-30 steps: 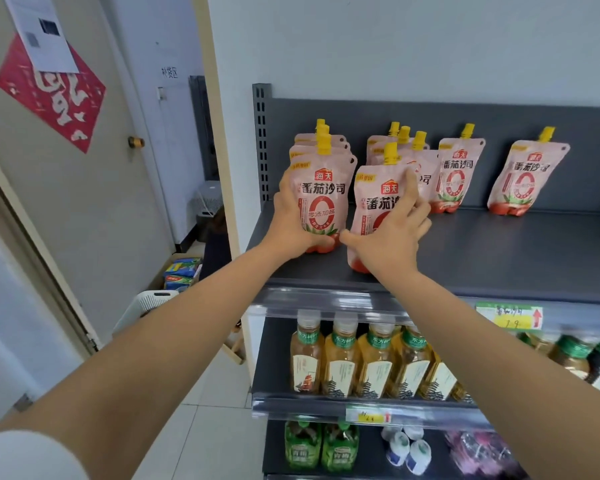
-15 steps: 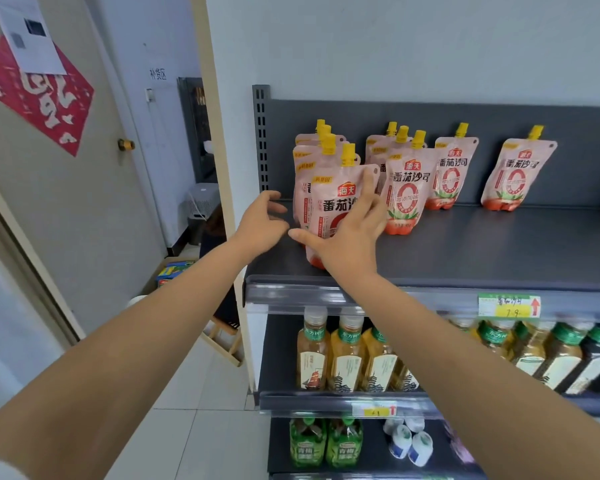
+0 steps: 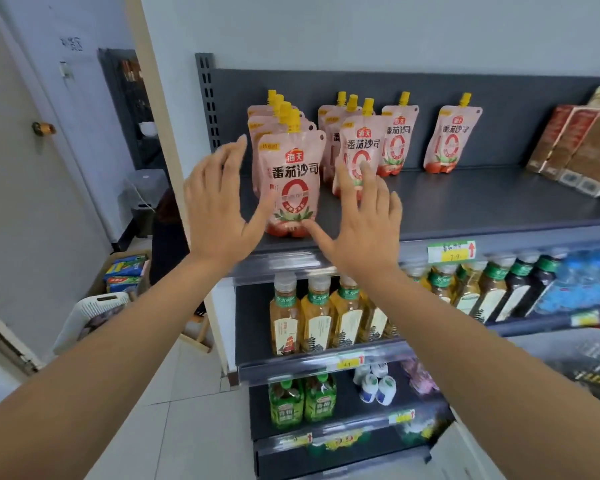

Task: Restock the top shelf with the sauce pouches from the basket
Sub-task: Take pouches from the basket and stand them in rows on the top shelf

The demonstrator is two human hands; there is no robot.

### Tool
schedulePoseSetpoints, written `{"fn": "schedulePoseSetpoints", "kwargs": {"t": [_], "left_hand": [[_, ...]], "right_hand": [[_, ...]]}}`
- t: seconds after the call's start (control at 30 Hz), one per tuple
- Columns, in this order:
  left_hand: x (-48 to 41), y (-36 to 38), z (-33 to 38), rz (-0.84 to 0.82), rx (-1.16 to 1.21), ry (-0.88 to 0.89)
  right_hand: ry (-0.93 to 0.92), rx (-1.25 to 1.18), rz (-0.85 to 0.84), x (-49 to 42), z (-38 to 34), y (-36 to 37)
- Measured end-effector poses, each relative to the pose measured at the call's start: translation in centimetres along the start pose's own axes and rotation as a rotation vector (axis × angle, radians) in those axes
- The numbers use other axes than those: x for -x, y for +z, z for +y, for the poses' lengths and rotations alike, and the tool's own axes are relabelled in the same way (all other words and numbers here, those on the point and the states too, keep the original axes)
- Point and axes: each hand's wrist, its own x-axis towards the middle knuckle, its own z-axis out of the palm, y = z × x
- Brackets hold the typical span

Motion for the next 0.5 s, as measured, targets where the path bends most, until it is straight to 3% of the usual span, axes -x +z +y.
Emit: {"fn": "schedulePoseSetpoints", "kwargs": {"t": [0.1,0.27,0.5], "left_hand": [[1.1,0.7,3.5,-0.073,-0.039,0.201],[4.2,4.1,12.3,-0.208,0.021,0.459],[10.3,12.9,26.3,-0.538,0.081,0.497]], "right_hand": [[-0.058,0.159,0.001,2.5,6.0,-1.3],[0.014,0.261,-0.039,7.6,16.2,-4.6],[0.312,0.313,-0.298,16.3,31.6,-9.5]]}}
